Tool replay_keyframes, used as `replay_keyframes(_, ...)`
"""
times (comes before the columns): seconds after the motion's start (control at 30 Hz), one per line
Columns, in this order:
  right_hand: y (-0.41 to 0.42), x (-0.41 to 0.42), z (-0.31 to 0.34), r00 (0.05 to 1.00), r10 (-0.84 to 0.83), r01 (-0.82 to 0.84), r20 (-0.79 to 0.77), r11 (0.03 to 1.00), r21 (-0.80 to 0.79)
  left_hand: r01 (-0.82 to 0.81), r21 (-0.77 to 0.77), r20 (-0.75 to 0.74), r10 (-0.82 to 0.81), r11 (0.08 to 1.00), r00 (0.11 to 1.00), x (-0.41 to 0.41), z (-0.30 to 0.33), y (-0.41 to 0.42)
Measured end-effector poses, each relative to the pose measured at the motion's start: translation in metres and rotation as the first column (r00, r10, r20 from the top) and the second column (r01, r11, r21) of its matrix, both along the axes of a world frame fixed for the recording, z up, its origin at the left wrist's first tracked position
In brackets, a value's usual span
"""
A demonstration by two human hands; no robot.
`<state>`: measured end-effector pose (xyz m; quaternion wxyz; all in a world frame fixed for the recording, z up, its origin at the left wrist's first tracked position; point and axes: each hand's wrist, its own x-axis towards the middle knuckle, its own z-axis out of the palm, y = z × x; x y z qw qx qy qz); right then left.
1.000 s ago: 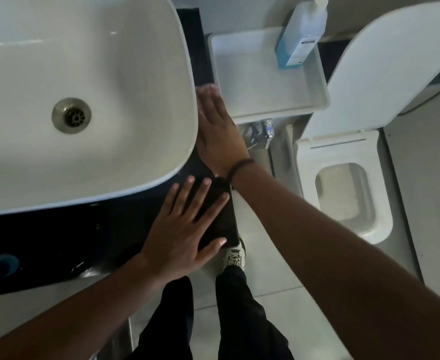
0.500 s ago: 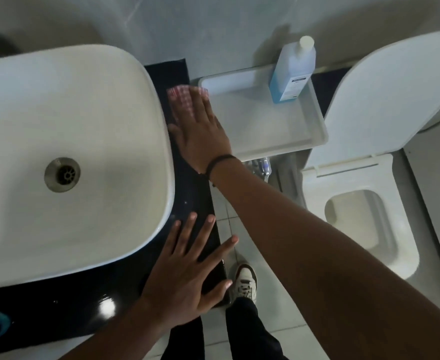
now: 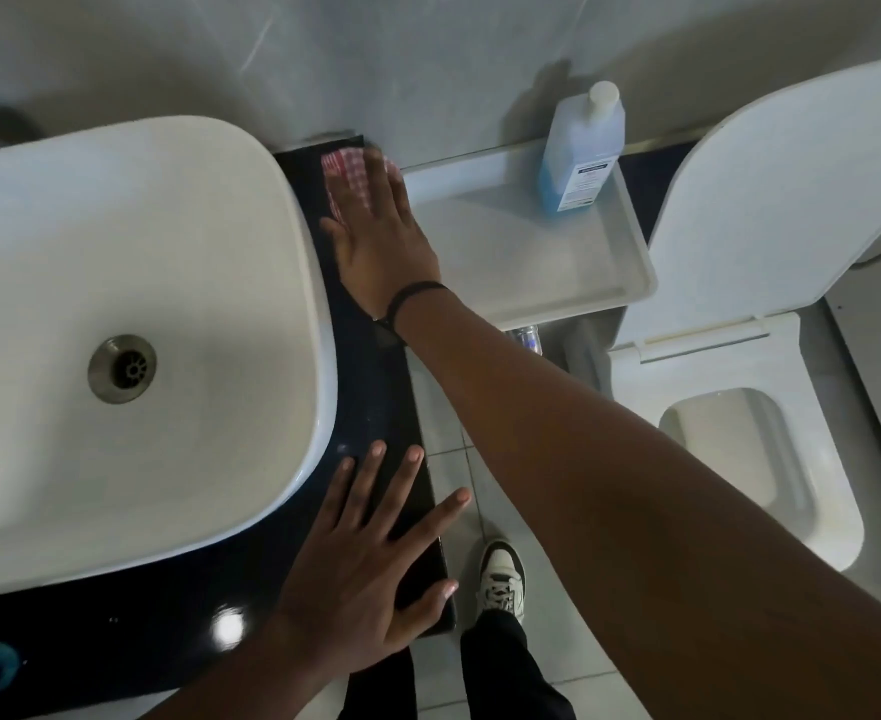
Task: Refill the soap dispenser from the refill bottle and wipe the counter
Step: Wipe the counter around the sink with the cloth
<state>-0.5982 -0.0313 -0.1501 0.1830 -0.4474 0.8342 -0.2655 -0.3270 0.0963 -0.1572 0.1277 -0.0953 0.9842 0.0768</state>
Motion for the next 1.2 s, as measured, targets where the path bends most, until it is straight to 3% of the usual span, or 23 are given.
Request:
replay_keyframes(0.13, 0.032, 0.019, -0.002, 0.998, 0.018, -0.015, 0.059, 0.998, -0.055, -0.014, 0.014, -0.005, 0.014, 1.0, 1.0, -0.003, 0.004, 0.0)
replay_keyframes(0.27, 0.059, 0.041, -0.004, 0.995, 0.034, -0.033, 0.092, 0.999, -0.011, -0.022, 0.022, -0.013, 0.023, 0.999, 1.0, -0.003, 0.011, 0.001)
replay_keyframes(0.47, -0.015, -0.005, -0.002, 0.981, 0.078, -0.064, -0.179, 0.995, 0.081, -0.008, -0.005, -0.049, 0.008, 1.0, 0.999, -0.001, -0.001, 0.0)
replay_keyframes(0.6, 0.027, 0.03, 0.0, 0.964, 0.1, -0.093, -0.247, 0.995, 0.041, -0.011, 0.012, -0.028, 0.012, 1.0, 1.0, 0.001, 0.0, 0.0)
replay_keyframes(0.77, 0.11, 0.079, -0.001, 0.991, 0.126, -0.123, -0.04, 0.99, 0.071, -0.005, 0.01, -0.021, 0.005, 1.0, 1.0, 0.0, 0.006, 0.0)
replay_keyframes(0.93, 0.034, 0.034, 0.005, 0.991, 0.04, -0.034, -0.13, 0.998, 0.052, -0.01, 0.022, -0.085, 0.012, 1.0, 0.996, 0.001, -0.002, 0.0)
replay_keyframes(1.03, -0.007, 0.007, 0.008, 0.995, -0.006, 0.015, -0.104, 0.997, 0.081, -0.012, 0.006, -0.097, 0.012, 1.0, 0.995, 0.003, -0.005, 0.0)
replay_keyframes(1.2, 0.059, 0.057, 0.002, 0.985, 0.08, -0.065, -0.15, 0.992, 0.104, -0.008, 0.005, -0.077, 0.008, 1.0, 0.997, 0.003, -0.002, 0.001)
